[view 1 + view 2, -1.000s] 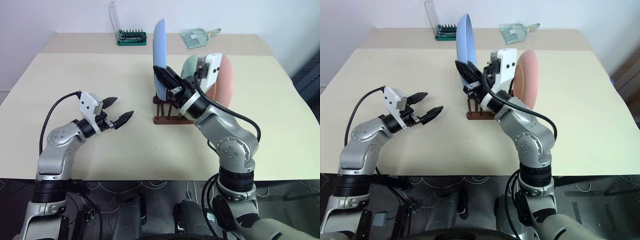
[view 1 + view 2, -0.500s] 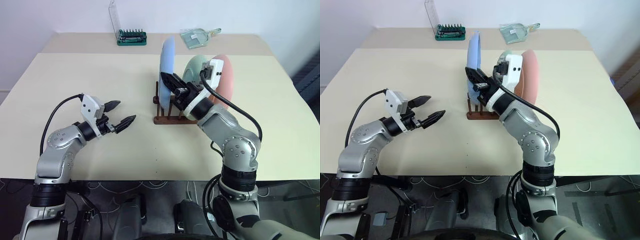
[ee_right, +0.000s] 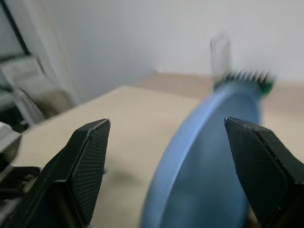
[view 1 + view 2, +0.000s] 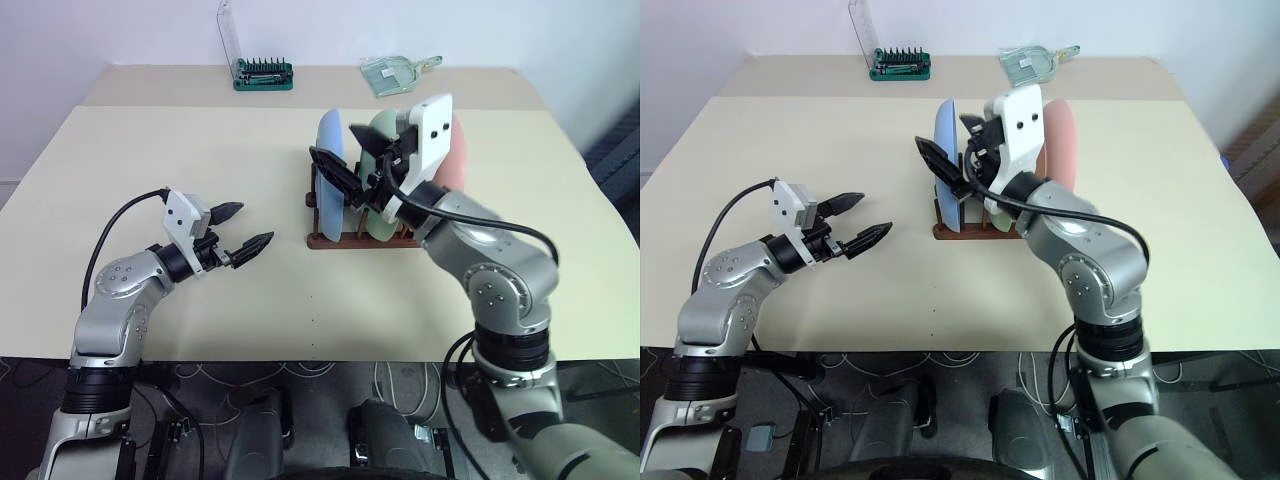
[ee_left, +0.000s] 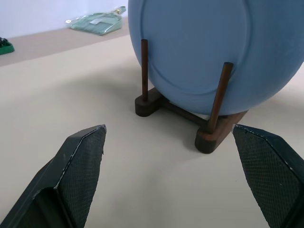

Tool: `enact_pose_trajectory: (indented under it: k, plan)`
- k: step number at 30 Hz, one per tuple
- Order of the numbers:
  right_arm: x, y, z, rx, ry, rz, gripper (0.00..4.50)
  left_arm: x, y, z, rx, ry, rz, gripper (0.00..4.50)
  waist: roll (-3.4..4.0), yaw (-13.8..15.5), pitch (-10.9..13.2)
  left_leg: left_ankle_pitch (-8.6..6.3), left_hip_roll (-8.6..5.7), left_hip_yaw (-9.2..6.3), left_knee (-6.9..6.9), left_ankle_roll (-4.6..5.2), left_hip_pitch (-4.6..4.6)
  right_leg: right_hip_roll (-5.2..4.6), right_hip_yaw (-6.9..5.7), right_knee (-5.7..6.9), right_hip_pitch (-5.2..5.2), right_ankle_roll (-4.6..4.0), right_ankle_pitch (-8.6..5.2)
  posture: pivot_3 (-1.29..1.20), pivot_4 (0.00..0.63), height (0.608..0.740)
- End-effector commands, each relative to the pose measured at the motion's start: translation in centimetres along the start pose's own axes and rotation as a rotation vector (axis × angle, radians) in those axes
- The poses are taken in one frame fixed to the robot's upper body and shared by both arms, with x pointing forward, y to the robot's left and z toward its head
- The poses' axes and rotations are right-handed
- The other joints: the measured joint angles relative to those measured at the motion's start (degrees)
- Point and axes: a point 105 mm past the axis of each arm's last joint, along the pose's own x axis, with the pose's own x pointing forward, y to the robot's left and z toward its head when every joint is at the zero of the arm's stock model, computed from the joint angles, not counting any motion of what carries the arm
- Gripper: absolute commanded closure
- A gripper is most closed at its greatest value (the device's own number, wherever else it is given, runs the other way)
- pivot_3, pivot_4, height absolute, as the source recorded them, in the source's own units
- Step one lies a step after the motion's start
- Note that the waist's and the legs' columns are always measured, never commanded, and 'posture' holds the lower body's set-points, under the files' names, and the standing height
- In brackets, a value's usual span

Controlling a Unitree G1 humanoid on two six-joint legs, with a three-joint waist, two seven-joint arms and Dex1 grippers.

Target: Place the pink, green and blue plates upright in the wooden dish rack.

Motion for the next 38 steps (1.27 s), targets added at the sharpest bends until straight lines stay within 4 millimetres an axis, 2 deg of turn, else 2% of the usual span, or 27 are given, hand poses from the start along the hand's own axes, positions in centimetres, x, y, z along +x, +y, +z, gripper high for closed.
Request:
enact_pose_trajectory:
  k: [1, 4, 8, 11, 14, 17, 20, 23, 26, 32, 38]
  plan:
    - [-0.8, 1.2, 2.9, -0.264, -0.066, 0.068, 0.6, 0.2, -0.4, 0.7, 0.017, -0.026, -0.022, 0.1, 0.0, 0.1, 0.0, 0.0, 0.0, 0.0, -0.01, 0.0, 0.0, 0.0, 0.0, -0.02, 0.01, 0.0, 0.0, 0.0, 0.15, 0.732]
    - [-3.1, 0.3, 3.8, -0.421, -0.042, 0.077, 0.6, 0.2, -0.4, 0.4, 0.014, -0.024, -0.022, 0.1, -0.02, 0.4, 0.0, 0.0, -0.02, 0.01, 0.02, 0.0, -0.04, -0.03, -0.01, -0.09, 0.03, 0.0, 0.0, 0.0, 0.15, 0.732]
    - [-8.2, -2.9, 4.3, -0.421, -0.007, 0.0, 0.6, 0.3, -0.2, -0.2, 0.005, -0.015, -0.014, 0.1, -0.15, 0.9, 0.0, -0.05, -0.05, -0.03, 0.05, 0.08, -0.1, -0.07, -0.06, -0.27, 0.15, 0.01, 0.0, 0.0, 0.15, 0.732]
    - [-12.1, -5.1, 4.3, -0.377, 0.019, -0.108, 0.6, 0.6, 0.0, -0.6, -0.007, -0.009, -0.012, 0.1, -0.16, 0.6, 0.0, -0.09, -0.05, -0.04, 0.04, 0.16, -0.1, -0.08, -0.06, -0.26, 0.16, 0.01, 0.0, 0.0, 0.15, 0.732]
    - [-16.9, -8.6, 4.2, -0.318, 0.007, -0.341, 0.6, 1.3, 0.3, -1.3, -0.015, 0.003, -0.012, 0.1, -0.15, 0.5, 0.0, -0.17, -0.04, -0.06, 0.04, 0.29, -0.04, -0.04, -0.05, -0.2, 0.17, 0.01, 0.0, 0.0, 0.15, 0.732]
    - [-20.8, -10.4, 1.7, -0.263, 0.099, -0.479, 0.6, 2.0, 0.1, -2.0, -0.032, 0.017, -0.028, 0.1, -0.16, 0.5, 0.0, -0.18, -0.04, -0.07, 0.03, 0.31, 0.12, -0.01, -0.06, -0.21, 0.31, 0.01, 0.0, 0.0, 0.15, 0.732]
    - [-23.3, -10.9, -2.3, -0.223, 0.252, -0.53, 0.6, 2.0, 0.2, -2.7, -0.031, 0.036, -0.03, 0.1, -0.12, 0.2, 0.0, -0.18, -0.04, -0.04, 0.02, 0.3, 0.22, 0.01, -0.05, -0.21, 0.37, 0.01, 0.0, 0.0, 0.15, 0.732]
    - [-24.5, -10.9, -5.5, -0.202, 0.349, -0.535, 0.6, 1.9, 0.4, -3.2, -0.021, 0.053, -0.024, 0.1, -0.06, 0.0, -0.1, -0.17, -0.03, 0.0, -0.01, 0.29, 0.32, 0.04, 0.01, -0.18, 0.39, 0.01, 0.0, 0.0, 0.15, 0.732]
    - [-24.1, -11.2, -7.0, -0.206, 0.364, -0.522, 0.6, 1.4, 1.0, -3.2, -0.009, 0.061, 0.0, 0.1, -0.06, 0.0, -0.1, -0.17, -0.03, 0.02, 0.0, 0.29, 0.36, 0.03, 0.04, -0.17, 0.4, 0.01, 0.0, 0.0, 0.15, 0.732]
    - [-23.2, -12.2, -8.1, -0.206, 0.345, -0.513, 0.6, 0.6, 1.5, -3.7, 0.003, 0.077, 0.026, 0.1, -0.06, 0.5, -0.1, -0.04, -0.04, 0.02, 0.0, 0.06, 0.34, 0.02, 0.03, -0.19, 0.4, 0.02, 0.0, 0.0, 0.15, 0.732]
    - [-22.4, -12.8, -7.8, -0.204, 0.321, -0.501, 0.6, 0.1, 1.7, -3.5, 0.003, 0.072, 0.046, 0.1, -0.06, 0.5, -0.1, -0.03, -0.06, 0.01, 0.0, 0.05, 0.32, -0.01, 0.02, -0.2, 0.41, 0.02, -0.01, 0.0, 0.15, 0.732]
